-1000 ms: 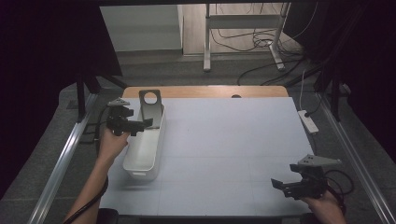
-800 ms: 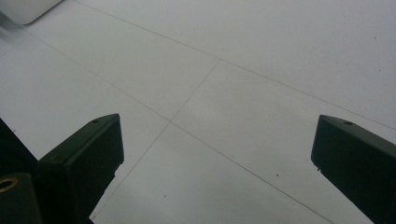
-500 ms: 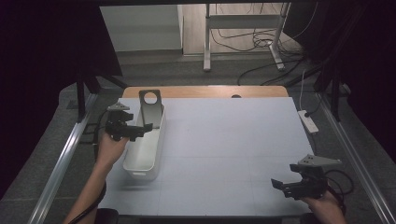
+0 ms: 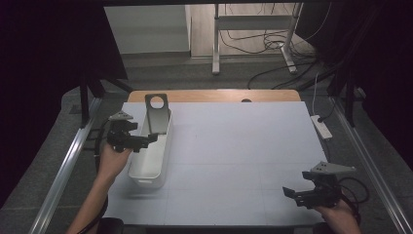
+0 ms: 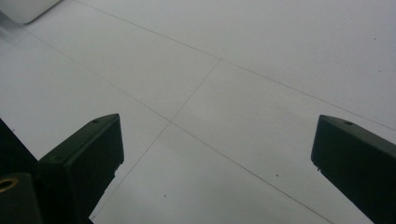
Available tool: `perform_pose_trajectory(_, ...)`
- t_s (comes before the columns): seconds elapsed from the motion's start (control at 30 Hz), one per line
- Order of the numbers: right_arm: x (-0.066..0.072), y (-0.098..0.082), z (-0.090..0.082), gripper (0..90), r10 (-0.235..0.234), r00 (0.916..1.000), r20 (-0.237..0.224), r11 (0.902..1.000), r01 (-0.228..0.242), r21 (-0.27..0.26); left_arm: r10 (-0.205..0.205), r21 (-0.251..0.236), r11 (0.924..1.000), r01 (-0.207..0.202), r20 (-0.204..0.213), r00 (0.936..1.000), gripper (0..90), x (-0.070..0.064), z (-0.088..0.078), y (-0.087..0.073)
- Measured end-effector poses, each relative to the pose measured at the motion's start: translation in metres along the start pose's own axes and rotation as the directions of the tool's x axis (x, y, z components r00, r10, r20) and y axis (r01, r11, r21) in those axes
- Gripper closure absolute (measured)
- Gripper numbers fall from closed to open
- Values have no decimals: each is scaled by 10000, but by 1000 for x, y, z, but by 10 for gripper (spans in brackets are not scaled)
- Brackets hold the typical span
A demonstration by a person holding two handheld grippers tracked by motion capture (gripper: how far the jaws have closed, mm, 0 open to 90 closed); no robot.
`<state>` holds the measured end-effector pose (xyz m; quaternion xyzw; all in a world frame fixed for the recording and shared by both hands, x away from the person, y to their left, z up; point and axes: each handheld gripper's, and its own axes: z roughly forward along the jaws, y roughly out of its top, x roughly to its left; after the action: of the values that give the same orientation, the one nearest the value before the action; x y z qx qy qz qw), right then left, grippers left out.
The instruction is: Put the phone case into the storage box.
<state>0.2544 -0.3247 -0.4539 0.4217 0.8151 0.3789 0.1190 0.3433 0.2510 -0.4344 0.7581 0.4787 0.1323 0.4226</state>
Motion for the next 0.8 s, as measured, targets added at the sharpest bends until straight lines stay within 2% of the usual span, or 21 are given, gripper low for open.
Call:
perform_pose_trajectory(0.57,1,0,1,27,-35,10000,-26,10000,35,29,169,195,9997,-172,143,9998,7,-15,-9,-12)
perform_pose_trajectory(0.8,1,0,1,27,-53,10000,-39,10000,54,46,229,286,9993,-230,54,9997,6,-21,-12,-17)
